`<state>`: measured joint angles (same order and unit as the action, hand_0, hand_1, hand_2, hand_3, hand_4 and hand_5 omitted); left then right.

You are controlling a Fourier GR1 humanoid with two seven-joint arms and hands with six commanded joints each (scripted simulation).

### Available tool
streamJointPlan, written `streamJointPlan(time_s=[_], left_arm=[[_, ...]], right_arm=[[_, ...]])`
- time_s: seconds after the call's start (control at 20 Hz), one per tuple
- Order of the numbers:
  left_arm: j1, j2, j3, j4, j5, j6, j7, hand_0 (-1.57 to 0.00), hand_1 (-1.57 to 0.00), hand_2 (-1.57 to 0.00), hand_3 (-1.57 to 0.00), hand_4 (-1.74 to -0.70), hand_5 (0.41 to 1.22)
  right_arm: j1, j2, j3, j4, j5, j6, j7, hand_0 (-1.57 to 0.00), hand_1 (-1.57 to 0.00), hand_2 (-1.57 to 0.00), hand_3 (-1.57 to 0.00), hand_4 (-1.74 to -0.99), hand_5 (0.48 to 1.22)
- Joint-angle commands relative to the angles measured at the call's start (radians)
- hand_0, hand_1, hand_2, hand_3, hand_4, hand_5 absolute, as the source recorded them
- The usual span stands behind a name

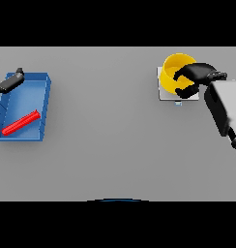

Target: Pick up the red beaker and tilt it to pour out 1 green nut into yellow bowl. Pick up the yellow bowl and place it on the metallic measuring scale.

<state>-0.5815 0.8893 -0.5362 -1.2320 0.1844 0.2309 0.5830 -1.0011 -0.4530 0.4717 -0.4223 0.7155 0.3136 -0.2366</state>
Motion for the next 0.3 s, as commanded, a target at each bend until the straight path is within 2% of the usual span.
streamJointPlan(time_s=[0.0, 0.25], left_arm=[[-0.005, -0.01, -0.007, 0.0, -0.004, 0.002, 0.006, 0.0, 0.0, 0.0, 0.0, -0.81, 0.736], [0.011, 0.001, -0.002, -0.03, 0.004, 0.011, 0.009, 0.0, 0.0, 0.0, 0.0, -0.82, 0.734]], right_arm=[[-0.001, -0.004, 0.006, 0.001, 0.004, 0.007, -0.02, -0.16, -0.14, -0.29, -0.47, -1.356, 0.755], [-0.021, 0.003, 0.021, 0.047, 0.028, 0.007, -0.022, -0.05, -0.05, -0.12, -0.35, -1.308, 0.733]])
